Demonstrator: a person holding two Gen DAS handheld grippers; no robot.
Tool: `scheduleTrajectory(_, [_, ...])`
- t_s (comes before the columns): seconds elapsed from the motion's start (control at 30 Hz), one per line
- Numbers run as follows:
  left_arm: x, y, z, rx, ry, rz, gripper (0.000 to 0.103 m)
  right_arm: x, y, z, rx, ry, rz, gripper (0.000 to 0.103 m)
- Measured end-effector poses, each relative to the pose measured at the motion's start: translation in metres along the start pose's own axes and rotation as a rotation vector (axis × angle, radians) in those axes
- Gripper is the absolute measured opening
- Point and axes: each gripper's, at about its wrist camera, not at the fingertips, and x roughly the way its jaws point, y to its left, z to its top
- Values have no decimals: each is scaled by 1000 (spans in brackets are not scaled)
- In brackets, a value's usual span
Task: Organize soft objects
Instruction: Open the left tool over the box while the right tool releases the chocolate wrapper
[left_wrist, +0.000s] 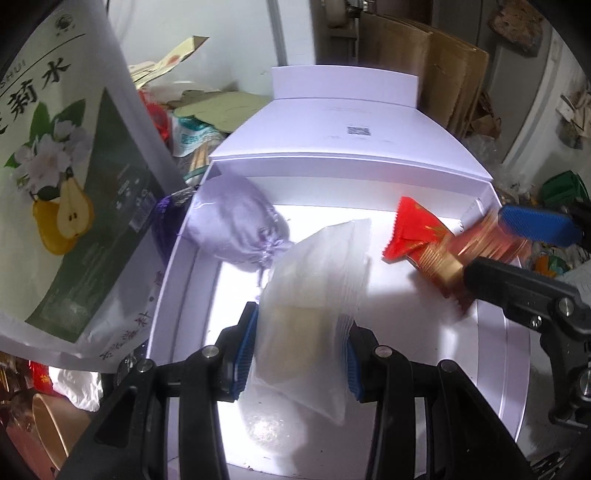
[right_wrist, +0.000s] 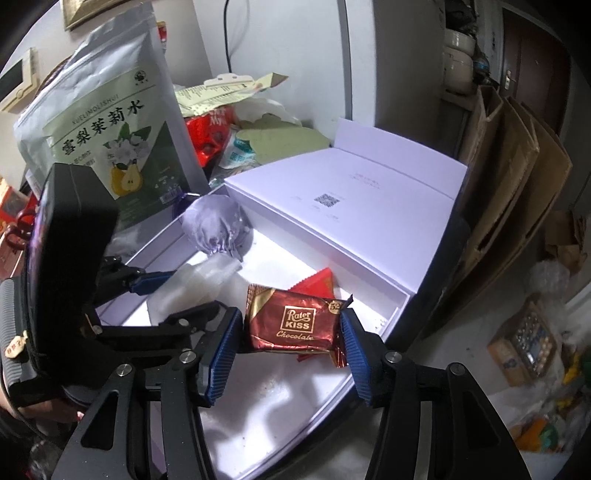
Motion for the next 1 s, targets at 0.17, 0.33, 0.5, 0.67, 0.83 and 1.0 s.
scheduleTrajectory(0.17, [-8,1,2,2,-12,21,41,0,-2,0,24,10,-7,65])
scheduleTrajectory(0.33, [-21,0,4,8,-35,57,58,-12,-3,-2,22,-4,-33,65])
scheduleTrajectory(0.5, [-43,5,5,-16,-82,77,72,-31,-4,-1,32,-35,-50,65])
scheduleTrajectory(0.67, [-73,8,6,-28,-139,82,72,-56,-4,4,36,-85,-67,65])
scheduleTrajectory(0.83, [-113,13,6,-40,-220,73,72,-89,4,14,19,-157,-79,65])
scheduleTrajectory(1.0, [-153,17,2,-47,-294,91,72,-120,16,19,-11,-218,-88,65])
